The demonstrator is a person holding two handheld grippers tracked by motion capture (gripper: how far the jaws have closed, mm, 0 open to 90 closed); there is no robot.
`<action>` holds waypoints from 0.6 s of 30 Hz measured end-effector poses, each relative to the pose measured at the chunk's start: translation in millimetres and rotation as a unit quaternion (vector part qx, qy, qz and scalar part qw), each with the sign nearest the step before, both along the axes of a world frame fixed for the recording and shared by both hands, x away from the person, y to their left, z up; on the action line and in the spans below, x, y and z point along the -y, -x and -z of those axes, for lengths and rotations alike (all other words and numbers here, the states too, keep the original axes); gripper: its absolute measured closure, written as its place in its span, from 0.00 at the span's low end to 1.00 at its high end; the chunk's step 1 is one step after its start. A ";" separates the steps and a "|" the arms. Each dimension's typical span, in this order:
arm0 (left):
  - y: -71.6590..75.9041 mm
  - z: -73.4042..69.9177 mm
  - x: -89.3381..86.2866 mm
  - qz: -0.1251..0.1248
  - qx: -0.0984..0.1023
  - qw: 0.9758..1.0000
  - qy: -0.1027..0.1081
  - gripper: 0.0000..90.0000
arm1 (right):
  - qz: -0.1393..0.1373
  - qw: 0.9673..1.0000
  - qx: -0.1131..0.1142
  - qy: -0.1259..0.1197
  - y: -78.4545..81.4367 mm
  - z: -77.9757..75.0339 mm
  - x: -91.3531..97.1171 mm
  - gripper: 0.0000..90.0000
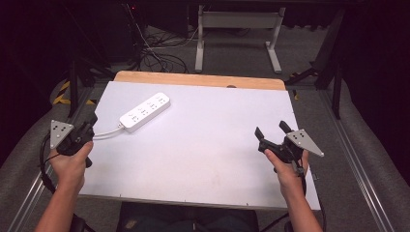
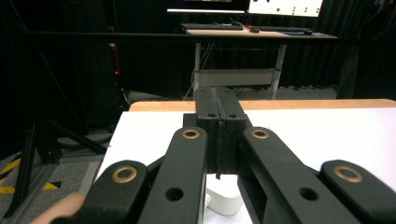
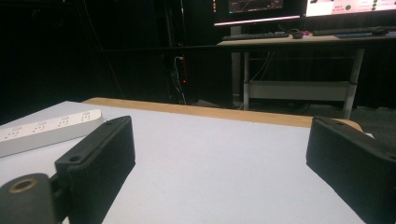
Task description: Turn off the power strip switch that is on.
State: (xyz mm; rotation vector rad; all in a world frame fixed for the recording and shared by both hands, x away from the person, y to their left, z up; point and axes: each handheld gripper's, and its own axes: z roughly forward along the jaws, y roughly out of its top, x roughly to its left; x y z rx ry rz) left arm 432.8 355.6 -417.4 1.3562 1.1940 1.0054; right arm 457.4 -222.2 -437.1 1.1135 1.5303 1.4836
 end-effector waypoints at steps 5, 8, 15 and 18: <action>-3.1 1.3 -0.6 -0.001 0.000 1.000 -0.004 1.00 | 0.002 1.000 0.000 0.001 -0.2 0.2 1.1 0.09; -4.0 1.1 -0.4 0.011 -0.004 1.000 -0.002 0.90 | 0.002 1.000 0.001 0.002 0.3 0.2 1.6 0.09; -6.8 -0.6 3.3 0.026 -0.005 1.000 -0.005 0.29 | 0.004 1.000 0.001 0.002 1.0 0.0 2.6 0.09; -6.7 -0.3 3.9 0.021 -0.003 1.000 -0.009 0.21 | 0.006 1.000 0.000 0.001 1.1 0.0 3.0 0.09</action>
